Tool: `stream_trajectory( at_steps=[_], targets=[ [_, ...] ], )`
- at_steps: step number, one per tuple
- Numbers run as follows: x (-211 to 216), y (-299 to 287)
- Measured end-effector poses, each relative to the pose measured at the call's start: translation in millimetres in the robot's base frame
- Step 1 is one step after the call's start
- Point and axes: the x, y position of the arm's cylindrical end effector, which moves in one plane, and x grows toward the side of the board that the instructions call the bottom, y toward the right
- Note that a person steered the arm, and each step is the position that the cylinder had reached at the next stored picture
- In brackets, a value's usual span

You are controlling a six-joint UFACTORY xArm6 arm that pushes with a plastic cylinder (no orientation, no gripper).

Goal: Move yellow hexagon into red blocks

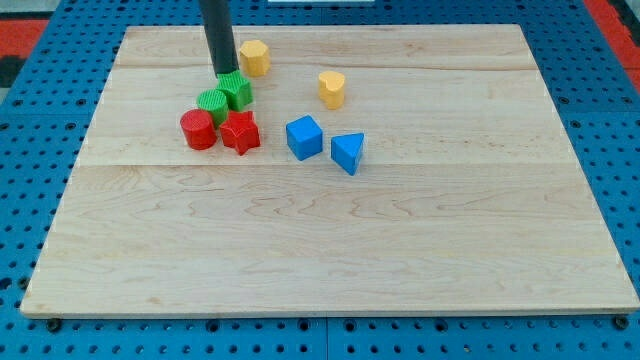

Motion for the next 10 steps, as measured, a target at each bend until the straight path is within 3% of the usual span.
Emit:
stream_trajectory(
  at_steps=[3, 4, 5, 6, 8, 10],
  targets=[
    [18, 49],
    [14, 72],
    [-17, 87],
    [-54, 75],
    [-14, -26],
    [-12, -50]
  ],
)
